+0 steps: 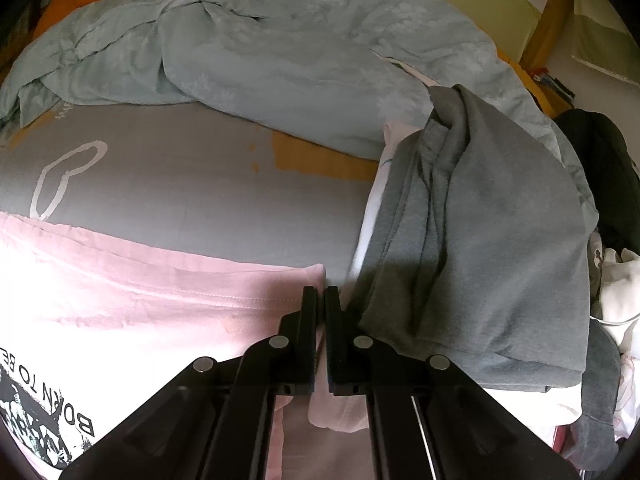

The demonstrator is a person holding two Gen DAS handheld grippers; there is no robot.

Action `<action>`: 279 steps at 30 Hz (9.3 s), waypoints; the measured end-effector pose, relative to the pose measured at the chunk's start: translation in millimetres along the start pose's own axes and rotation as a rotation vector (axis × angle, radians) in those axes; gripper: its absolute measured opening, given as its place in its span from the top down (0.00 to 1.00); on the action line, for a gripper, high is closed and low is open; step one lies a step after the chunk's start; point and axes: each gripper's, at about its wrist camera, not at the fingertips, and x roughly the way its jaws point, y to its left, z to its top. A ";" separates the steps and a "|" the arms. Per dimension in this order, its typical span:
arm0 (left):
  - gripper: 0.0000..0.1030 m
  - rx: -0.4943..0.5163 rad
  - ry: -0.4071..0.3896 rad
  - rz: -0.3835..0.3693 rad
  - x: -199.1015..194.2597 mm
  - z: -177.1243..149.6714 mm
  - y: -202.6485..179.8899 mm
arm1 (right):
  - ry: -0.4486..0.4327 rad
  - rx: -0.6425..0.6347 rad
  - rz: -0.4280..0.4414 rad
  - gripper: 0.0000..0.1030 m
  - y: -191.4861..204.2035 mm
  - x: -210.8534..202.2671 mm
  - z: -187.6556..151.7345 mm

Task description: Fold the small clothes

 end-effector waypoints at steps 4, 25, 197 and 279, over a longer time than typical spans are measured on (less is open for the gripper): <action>0.98 -0.040 -0.054 -0.053 2.9 8.7 4.0 | -0.011 -0.003 -0.001 0.97 1.1 -0.4 -0.7; 0.41 0.285 -0.208 0.287 -47.4 -7.9 -47.2 | -0.013 0.079 0.152 0.56 -7.5 -10.2 2.8; 0.09 -0.235 -0.312 0.227 -115.9 -336.3 -95.3 | -0.094 0.785 0.486 0.41 4.3 -147.8 -342.6; 0.72 -0.039 -0.258 0.422 -3.3 -56.9 -88.1 | -0.129 0.686 0.221 0.89 39.6 12.5 -46.2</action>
